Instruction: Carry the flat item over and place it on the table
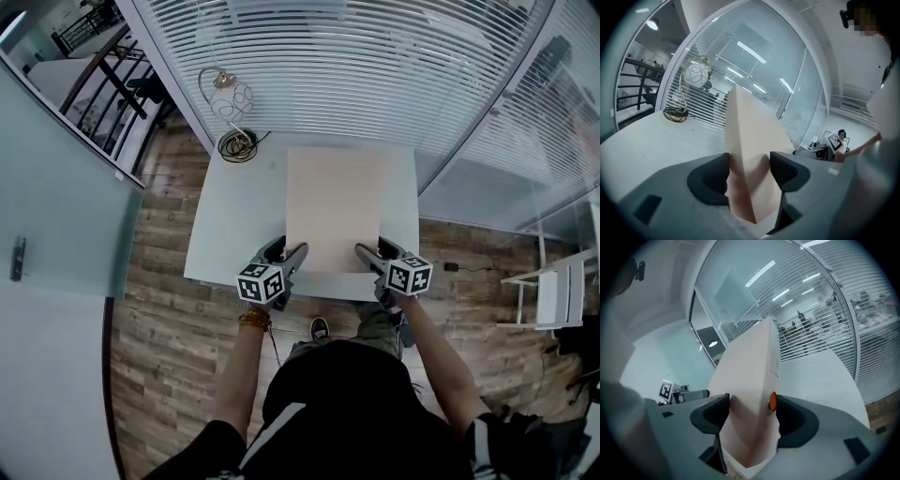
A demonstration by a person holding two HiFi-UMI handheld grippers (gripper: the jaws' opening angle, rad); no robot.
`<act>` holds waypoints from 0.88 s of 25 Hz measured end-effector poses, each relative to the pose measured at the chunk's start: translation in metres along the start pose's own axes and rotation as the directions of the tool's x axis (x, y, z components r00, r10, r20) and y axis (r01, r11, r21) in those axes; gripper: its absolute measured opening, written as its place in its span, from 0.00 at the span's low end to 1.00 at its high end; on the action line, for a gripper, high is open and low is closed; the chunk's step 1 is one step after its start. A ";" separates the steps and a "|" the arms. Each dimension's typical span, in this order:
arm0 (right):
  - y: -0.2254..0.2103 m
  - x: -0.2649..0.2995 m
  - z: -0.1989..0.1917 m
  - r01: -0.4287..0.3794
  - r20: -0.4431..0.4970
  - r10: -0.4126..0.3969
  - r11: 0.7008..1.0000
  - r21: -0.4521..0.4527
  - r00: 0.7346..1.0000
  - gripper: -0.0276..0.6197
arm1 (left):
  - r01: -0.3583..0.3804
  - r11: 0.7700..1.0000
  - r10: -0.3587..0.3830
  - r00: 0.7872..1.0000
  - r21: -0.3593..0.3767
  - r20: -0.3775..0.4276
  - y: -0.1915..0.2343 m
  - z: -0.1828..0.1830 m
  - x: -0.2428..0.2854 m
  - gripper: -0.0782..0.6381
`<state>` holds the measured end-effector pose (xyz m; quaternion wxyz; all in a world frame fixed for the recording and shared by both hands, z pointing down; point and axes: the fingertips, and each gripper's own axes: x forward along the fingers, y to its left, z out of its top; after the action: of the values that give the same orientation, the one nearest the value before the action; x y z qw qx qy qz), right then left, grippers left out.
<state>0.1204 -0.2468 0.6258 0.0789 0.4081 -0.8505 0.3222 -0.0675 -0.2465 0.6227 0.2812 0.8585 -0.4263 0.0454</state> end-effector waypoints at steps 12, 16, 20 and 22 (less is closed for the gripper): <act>-0.020 0.011 -0.026 0.023 -0.059 -0.019 0.997 0.076 0.998 0.48 | -0.016 0.998 0.012 0.998 -0.056 -0.069 0.013 -0.026 0.015 0.50; -0.026 0.014 -0.033 0.032 -0.078 -0.025 0.996 0.084 0.997 0.48 | -0.032 0.997 0.026 0.995 -0.064 -0.100 0.017 -0.033 0.019 0.50; -0.033 0.014 -0.040 0.041 -0.093 -0.032 0.995 0.096 0.995 0.48 | -0.043 0.995 0.032 0.992 -0.088 -0.125 0.018 -0.041 0.024 0.50; -0.033 0.015 -0.042 0.043 -0.102 -0.034 0.995 0.092 0.994 0.48 | -0.047 0.994 0.033 0.990 -0.096 -0.136 0.019 -0.045 0.024 0.50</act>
<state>0.1297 -0.2461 0.6805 0.1081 0.4110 -0.8213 0.3805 -0.0598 -0.2489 0.6761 0.3506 0.8298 -0.4253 0.0874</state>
